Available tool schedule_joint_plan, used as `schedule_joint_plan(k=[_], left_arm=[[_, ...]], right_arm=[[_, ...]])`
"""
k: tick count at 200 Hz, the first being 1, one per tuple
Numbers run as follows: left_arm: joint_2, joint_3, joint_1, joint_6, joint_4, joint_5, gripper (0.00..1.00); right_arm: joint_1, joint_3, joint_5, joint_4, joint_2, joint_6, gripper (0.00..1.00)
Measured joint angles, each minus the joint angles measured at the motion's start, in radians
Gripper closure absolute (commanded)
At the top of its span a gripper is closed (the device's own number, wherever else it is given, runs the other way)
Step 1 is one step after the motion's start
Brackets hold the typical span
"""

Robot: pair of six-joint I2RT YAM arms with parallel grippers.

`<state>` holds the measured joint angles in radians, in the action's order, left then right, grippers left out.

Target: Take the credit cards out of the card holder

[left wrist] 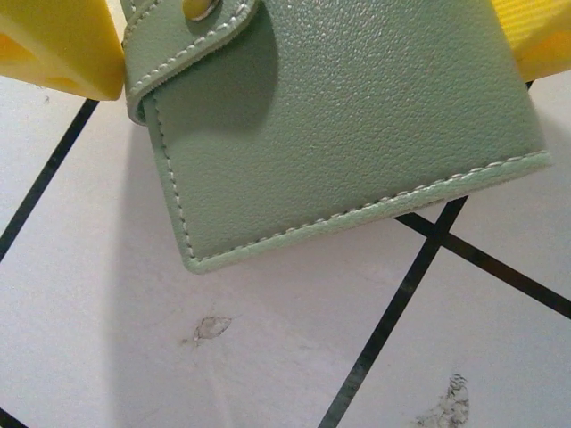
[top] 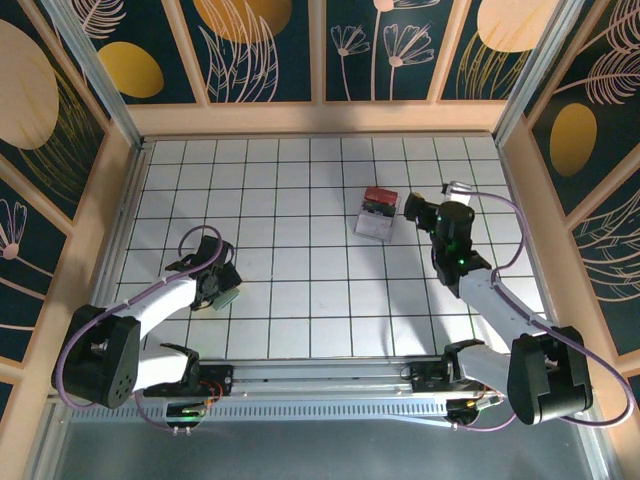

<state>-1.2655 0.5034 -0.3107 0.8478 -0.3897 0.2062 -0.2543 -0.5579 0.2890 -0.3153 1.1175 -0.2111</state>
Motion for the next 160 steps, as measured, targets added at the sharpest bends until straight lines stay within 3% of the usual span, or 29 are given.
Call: schedule_joint_plan(k=[32,58,90,160], left_arm=[[0.016,-0.013,0.003,-0.028,0.037,-0.02,0.15],[0.023,-0.016,0.004,-0.055,0.075,-0.054,0.06],[0.03,-0.016,0.005,-0.082,0.099,-0.095,0.03],[-0.061,0.05,0.003,-0.092,0.04,-0.078,0.09]], right_arm=[[-0.02,-0.012,0.018,0.003,0.005,0.011,0.01],[-0.034,-0.012,0.031,0.008,0.009,0.022,0.01],[-0.048,-0.014,0.039,0.01,0.009,0.023,0.01],[-0.066,-0.024,0.067,0.011,0.009,0.035,0.01]])
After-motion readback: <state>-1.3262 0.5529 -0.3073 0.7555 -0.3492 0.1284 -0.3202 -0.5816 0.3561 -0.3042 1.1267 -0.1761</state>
